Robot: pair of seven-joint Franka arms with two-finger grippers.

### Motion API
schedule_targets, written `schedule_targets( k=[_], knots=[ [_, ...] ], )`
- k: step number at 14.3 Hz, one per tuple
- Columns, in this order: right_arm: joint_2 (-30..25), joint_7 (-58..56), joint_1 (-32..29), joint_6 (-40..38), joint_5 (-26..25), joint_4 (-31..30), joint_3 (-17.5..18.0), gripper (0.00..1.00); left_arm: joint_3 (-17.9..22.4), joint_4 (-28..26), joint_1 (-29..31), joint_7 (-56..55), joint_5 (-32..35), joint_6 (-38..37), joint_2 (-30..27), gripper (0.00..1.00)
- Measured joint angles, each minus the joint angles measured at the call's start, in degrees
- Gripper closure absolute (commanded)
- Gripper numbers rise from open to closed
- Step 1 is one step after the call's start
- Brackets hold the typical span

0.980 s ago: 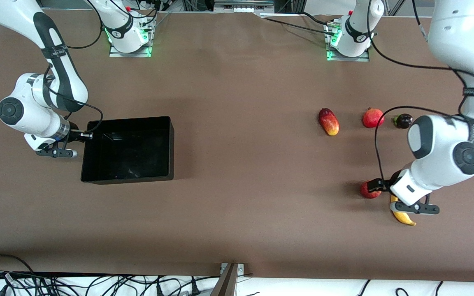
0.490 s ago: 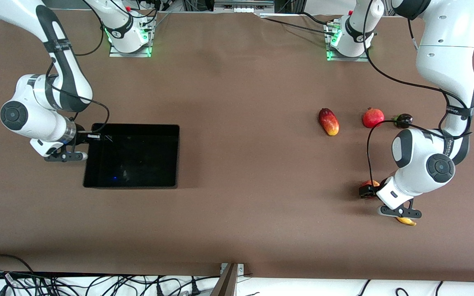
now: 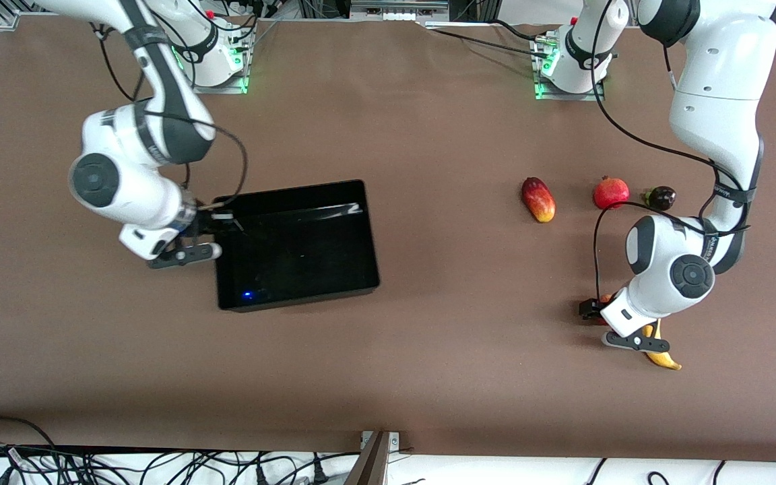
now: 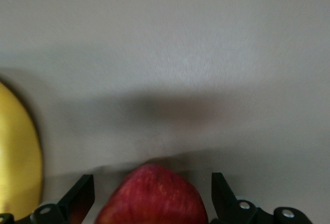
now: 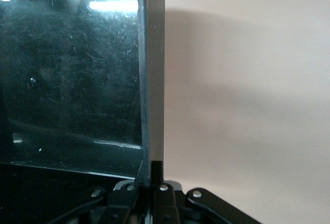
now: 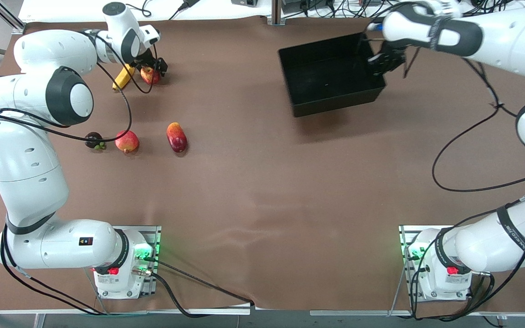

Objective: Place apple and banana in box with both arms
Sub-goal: 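Drag the box with the right gripper while the left gripper lifts the apple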

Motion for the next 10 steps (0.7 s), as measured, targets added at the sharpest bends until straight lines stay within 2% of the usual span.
schedule_targets(
  k=[2,5,6,10],
  knots=[
    [1.74,6.11,5.28,0.04,0.81,1.52,0.1,1.0,-0.01,-0.52,0.0,-0.17,0.0,0.3,0.0,0.03],
    [6.18,15.27,13.01,0.36,2.36,6.47,0.21,1.0,0.01,-0.57,0.01,-1.44,0.01,0.3,-0.03,0.89],
    [7.94,18.03,15.01,0.42,2.49,8.5,0.22,1.0,0.05,-0.61,0.04,-1.66,0.01,0.29,-0.08,1.0],
    [15.79,26.43,20.98,2.27,2.69,17.6,0.21,1.0,0.08,-1.28,0.11,-1.98,0.06,-0.89,-0.83,1.0]
  ],
)
